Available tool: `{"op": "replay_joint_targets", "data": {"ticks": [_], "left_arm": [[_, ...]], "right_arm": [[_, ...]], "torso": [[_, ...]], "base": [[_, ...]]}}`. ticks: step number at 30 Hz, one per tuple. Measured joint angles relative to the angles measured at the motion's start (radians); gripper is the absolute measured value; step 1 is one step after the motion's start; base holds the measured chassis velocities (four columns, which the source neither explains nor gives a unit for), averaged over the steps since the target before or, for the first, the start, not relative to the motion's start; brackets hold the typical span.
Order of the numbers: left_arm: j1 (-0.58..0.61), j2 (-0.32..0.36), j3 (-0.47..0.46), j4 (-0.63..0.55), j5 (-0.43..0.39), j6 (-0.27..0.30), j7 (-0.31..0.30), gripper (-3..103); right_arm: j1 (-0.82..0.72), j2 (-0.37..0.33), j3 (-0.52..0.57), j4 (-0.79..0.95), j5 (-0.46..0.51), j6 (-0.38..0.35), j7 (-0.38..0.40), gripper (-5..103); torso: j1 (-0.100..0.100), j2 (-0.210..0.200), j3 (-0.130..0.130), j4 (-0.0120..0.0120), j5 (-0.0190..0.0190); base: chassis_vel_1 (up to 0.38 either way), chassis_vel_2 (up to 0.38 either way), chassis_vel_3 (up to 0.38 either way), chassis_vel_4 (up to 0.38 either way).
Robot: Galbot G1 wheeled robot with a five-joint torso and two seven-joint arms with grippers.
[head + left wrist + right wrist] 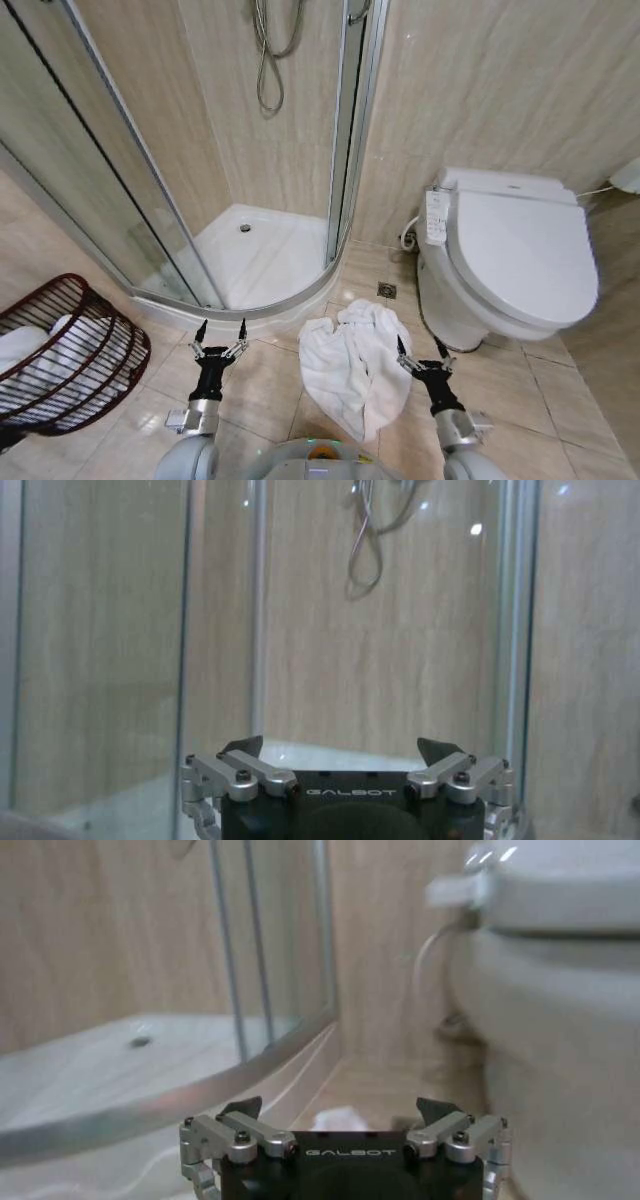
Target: Discard the used towel into the hamper.
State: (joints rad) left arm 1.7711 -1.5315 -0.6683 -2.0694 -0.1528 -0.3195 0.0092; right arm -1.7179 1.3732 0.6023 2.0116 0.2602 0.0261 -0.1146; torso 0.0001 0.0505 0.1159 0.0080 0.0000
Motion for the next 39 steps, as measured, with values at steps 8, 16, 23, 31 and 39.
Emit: {"op": "replay_joint_targets", "data": {"ticks": [8, 16, 23, 31, 39], "left_arm": [[0.051, 0.049, -0.002, -0.078, 0.044, 0.209, -0.059, 100], [0.070, 0.097, -0.015, -0.082, 0.073, 0.234, -0.059, 100], [0.073, 0.086, -0.005, -0.079, 0.091, 0.214, -0.039, 100], [0.070, 0.073, -0.008, -0.099, 0.093, 0.210, -0.046, 100], [0.071, 0.061, -0.014, -0.106, 0.089, 0.209, -0.051, 100]], "right_arm": [[0.124, -0.069, -0.051, -0.121, -0.082, -0.144, -0.064, 100], [0.233, -0.111, -0.096, -0.264, -0.212, -0.201, -0.145, 100], [0.305, -0.122, -0.123, -0.348, -0.212, -0.223, -0.233, 100], [0.406, -0.120, -0.155, -0.491, -0.198, -0.218, -0.306, 100], [0.494, -0.121, -0.191, -0.585, -0.189, -0.207, -0.338, 100]], "torso": [[0.000, 0.002, 0.002, 0.0001, -0.0001], [0.000, 0.004, 0.003, 0.0000, 0.0001], [0.001, 0.004, 0.004, 0.0001, -0.0001], [0.001, 0.005, 0.005, 0.0000, 0.0000], [0.001, 0.006, 0.005, 0.0001, 0.0000]], "base": [[0.000, 0.000, 0.000, 0.000], [0.000, 0.000, 0.000, 0.000], [0.000, 0.000, 0.000, 0.000], [0.000, 0.000, 0.000, 0.000], [0.000, 0.000, 0.000, 0.000]]}}
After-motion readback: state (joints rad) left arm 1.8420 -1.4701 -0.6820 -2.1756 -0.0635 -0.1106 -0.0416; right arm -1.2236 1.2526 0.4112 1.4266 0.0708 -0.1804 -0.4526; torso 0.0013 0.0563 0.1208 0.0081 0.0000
